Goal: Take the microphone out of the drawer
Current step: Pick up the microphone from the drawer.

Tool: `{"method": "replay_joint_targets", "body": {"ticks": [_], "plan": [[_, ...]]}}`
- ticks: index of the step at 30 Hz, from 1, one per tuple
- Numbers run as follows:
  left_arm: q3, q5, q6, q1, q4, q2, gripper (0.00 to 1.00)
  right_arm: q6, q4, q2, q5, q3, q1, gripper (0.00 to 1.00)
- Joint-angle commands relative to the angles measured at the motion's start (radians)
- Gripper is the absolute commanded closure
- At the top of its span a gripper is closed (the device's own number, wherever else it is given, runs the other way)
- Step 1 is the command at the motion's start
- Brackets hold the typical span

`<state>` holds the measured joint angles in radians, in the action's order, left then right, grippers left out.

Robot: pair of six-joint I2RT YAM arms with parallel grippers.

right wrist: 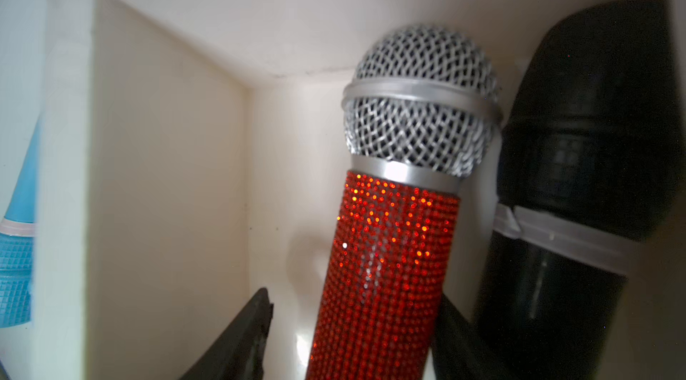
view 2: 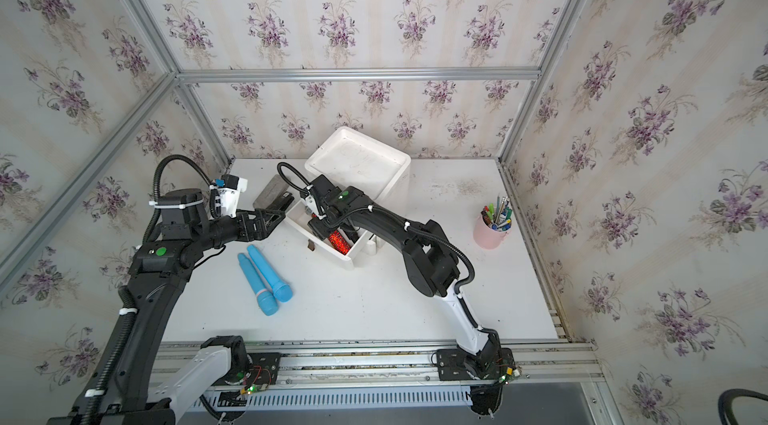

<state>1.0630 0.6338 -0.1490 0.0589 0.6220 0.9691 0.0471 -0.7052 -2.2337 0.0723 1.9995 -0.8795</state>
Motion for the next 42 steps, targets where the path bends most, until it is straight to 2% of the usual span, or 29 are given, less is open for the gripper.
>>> {"method": "replay_joint_targets", "body": {"ticks": [1,7,15,21,34,42], "plan": [[0.000,0.020,-0.003,-0.001,-0.024,0.002,0.01,-0.024,-0.025,-0.014,-0.012,0.001,-0.002,0.38],[-0.002,0.020,-0.005,-0.001,-0.027,0.000,0.01,-0.026,-0.029,-0.008,-0.032,0.005,-0.001,0.50],[-0.001,0.023,-0.008,-0.001,-0.034,0.000,0.01,-0.024,-0.025,0.005,-0.037,0.014,-0.001,0.60],[-0.002,0.034,-0.013,-0.002,-0.035,0.009,0.01,-0.021,-0.046,-0.004,-0.040,0.045,0.001,0.71],[0.000,0.032,-0.015,-0.003,-0.038,0.013,0.01,-0.019,-0.033,0.025,-0.029,0.051,0.001,0.87],[0.000,0.031,-0.017,-0.004,-0.038,0.013,0.01,-0.006,0.030,0.076,-0.023,-0.012,0.001,1.00]]}}
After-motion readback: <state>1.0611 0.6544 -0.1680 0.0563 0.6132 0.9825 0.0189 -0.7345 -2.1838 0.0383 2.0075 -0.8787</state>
